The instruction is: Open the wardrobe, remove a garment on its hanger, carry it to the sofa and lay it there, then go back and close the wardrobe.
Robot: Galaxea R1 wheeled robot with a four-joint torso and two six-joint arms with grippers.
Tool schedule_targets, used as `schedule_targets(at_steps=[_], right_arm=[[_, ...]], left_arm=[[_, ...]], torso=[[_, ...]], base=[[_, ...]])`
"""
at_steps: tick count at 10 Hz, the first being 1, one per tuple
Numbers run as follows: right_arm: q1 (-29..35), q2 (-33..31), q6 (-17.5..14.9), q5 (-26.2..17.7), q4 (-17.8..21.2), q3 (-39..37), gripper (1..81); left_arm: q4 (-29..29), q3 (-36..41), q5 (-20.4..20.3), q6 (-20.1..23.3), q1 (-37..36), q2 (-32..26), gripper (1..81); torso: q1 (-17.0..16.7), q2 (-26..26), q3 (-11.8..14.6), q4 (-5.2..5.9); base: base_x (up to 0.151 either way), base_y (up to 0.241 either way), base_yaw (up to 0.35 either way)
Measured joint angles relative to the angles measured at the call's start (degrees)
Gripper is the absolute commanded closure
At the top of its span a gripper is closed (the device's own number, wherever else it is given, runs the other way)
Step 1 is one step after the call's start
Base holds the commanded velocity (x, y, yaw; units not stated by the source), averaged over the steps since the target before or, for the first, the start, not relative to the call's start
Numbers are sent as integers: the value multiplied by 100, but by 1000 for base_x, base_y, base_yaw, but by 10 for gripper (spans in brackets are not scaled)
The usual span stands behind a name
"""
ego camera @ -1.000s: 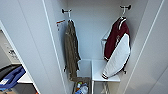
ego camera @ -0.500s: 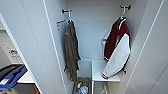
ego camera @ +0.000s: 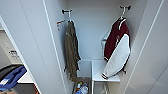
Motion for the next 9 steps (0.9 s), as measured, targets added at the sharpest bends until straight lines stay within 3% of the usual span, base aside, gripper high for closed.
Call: schedule_targets(at_steps=[3, 4, 5, 7, 9], right_arm=[[-4, 1, -2, -4, 0, -57, 10], [-37, 0, -2, 11, 0, -62, 10], [-59, 0, 0, 7, 0, -77, 10], [-65, 12, 0, -9, 0, -176, 10], [-168, 17, -2, 27, -1, -263, 10]], left_arm=[[5, 5, 297, 168, 122, 127, 10], [-2, 6, 330, 573, 122, 157, 10], [-99, 6, 358, 1229, 107, 163, 10], [-1111, 5, 622, 2754, 107, 157, 10], [-2177, 6, 396, 3695, 105, 177, 10]], torso=[[0, -2, 2, 0], [0, -2, 5, 0], [0, -2, 5, 0], [0, -2, 5, 0], [0, -2, 5, 0]], base=[[0, 0, 0], [0, 0, 0], [0, 0, 0], [0, 0, 0], [0, 0, 0]])
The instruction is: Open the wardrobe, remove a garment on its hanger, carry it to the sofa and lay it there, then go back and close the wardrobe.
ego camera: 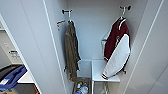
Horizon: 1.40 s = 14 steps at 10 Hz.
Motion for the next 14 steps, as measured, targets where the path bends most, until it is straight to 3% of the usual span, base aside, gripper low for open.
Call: schedule_targets(at_steps=[9, 10, 13, 14], right_arm=[[-150, 63, 0, 69, 0, -124, 10], [-133, 72, 2, 74, 0, -122, 10], [-138, 77, 0, 72, 0, -117, 10], [-150, 83, -2, 67, -2, -117, 10]], left_arm=[[-234, -1, -77, 96, 20, -41, 10], [-238, -1, -72, 96, 48, -46, 10], [-251, -6, -85, 96, 11, -48, 10], [-251, -6, -90, 83, 0, -48, 10]], torso=[[-7, -2, 0, -11], [-7, -2, 2, -77], [-7, -2, 2, -505], [-7, -2, 11, -557]], base=[[0, 0, 0], [0, 0, 0], [0, 0, 0], [0, 0, 0]])
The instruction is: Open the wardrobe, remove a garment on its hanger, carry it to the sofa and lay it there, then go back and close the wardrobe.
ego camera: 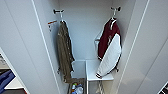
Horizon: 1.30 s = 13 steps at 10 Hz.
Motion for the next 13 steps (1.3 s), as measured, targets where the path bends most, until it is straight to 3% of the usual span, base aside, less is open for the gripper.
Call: schedule_targets(at_steps=[4, 8, 13], right_arm=[[-13, -2, -6, 5, -2, 1, 10], [-74, -2, -12, -17, -6, 1, 10], [-22, 13, -15, -4, -13, 0, 10]], left_arm=[[-2, 0, 13, -111, 63, 0, 10], [-2, 0, 43, -111, 132, 0, 10], [-2, 0, 21, -111, 79, 0, 10]], torso=[[-6, -7, 547, -19], [-8, -11, 619, -19], [2, -15, 623, -19]], base=[[0, 0, 0], [0, 0, 0], [89, 0, 0]])
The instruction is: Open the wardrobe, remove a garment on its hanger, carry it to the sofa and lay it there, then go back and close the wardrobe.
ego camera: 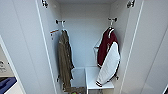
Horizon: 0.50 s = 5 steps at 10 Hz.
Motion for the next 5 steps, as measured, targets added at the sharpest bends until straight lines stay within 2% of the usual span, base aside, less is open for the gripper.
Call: schedule_targets(at_steps=[5], right_arm=[[-27, -2, 0, -11, 0, 0, 10]], left_arm=[[0, 0, 23, 0, 56, -5, 10]], torso=[[0, 0, 0, 0]], base=[[92, 0, 0]])
